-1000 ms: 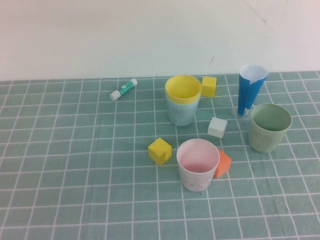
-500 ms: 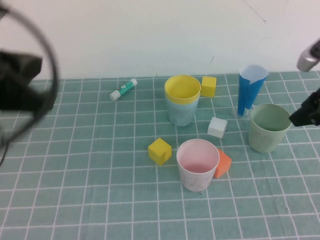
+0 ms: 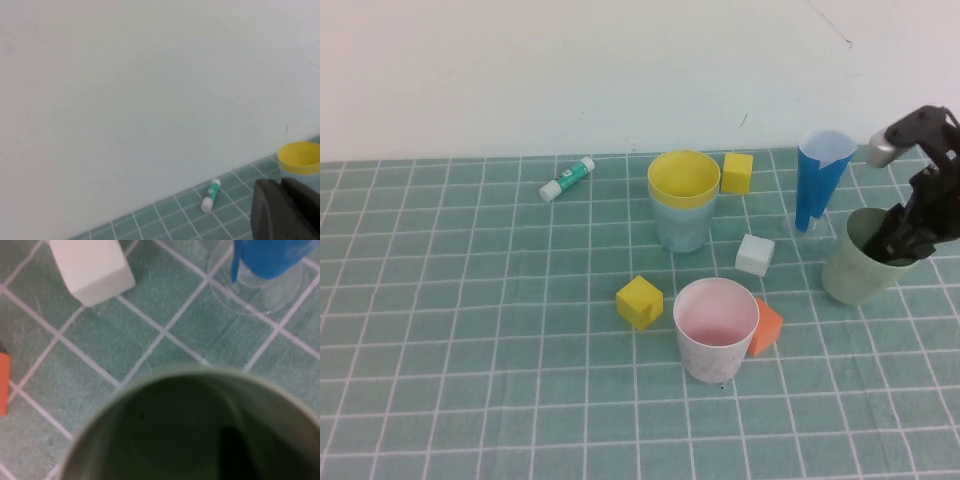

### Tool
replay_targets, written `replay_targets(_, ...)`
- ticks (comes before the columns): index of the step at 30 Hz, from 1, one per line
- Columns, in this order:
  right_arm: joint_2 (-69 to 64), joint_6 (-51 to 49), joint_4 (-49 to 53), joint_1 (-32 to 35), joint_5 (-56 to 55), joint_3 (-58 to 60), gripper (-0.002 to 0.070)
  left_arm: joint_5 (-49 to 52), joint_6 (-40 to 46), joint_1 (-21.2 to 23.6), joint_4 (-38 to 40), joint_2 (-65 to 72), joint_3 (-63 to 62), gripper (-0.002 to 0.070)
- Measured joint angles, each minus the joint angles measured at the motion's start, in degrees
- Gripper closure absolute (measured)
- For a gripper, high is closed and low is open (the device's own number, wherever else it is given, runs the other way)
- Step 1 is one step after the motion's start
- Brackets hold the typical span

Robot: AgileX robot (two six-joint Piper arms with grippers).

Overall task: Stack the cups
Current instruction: Pick up the green cup, then place the green cup on the pink cup

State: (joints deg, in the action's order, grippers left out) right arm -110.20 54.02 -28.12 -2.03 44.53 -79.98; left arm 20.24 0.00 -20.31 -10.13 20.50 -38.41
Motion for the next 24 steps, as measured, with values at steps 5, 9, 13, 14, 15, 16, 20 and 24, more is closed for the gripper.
replay_targets(5,-0.4,1.7,-3.0,0.0,0.3,-0.2,0.0613,-0.7,1.9,0.0,-1.7,-4.7,4.6,0.0673)
replay_targets(9,0.6,3.1,-6.1,0.0,2.5,-0.5,0.0636,0.4,2.3,0.0,-2.3,-4.8,7.3,0.0673)
replay_targets(13,4.9,5.2,-9.3,-0.4,6.5,-0.5,0.0645,1.3,2.3,0.0,-3.4,-4.8,10.4,0.0673)
replay_targets(14,6.4,5.8,-10.0,-0.7,7.7,-0.5,0.0645,1.4,2.3,0.0,-3.7,-4.8,11.4,0.0673)
replay_targets(15,7.7,6.2,-10.5,-1.2,8.6,-0.5,0.0645,1.5,2.3,0.0,-3.9,-4.8,12.3,0.0673)
replay_targets(16,9.2,6.5,-11.2,-1.9,9.7,-0.5,0.0645,1.8,2.3,0.0,-4.0,-4.8,13.1,0.0673)
replay_targets(20,14.1,7.9,-13.1,-6.7,13.0,-0.5,0.0645,2.6,2.2,0.0,-4.2,-4.8,16.4,0.0673)
replay_targets(24,15.3,9.8,-13.8,-13.7,12.6,-0.5,0.0645,2.5,2.1,0.0,-4.4,-4.8,18.4,0.0673)
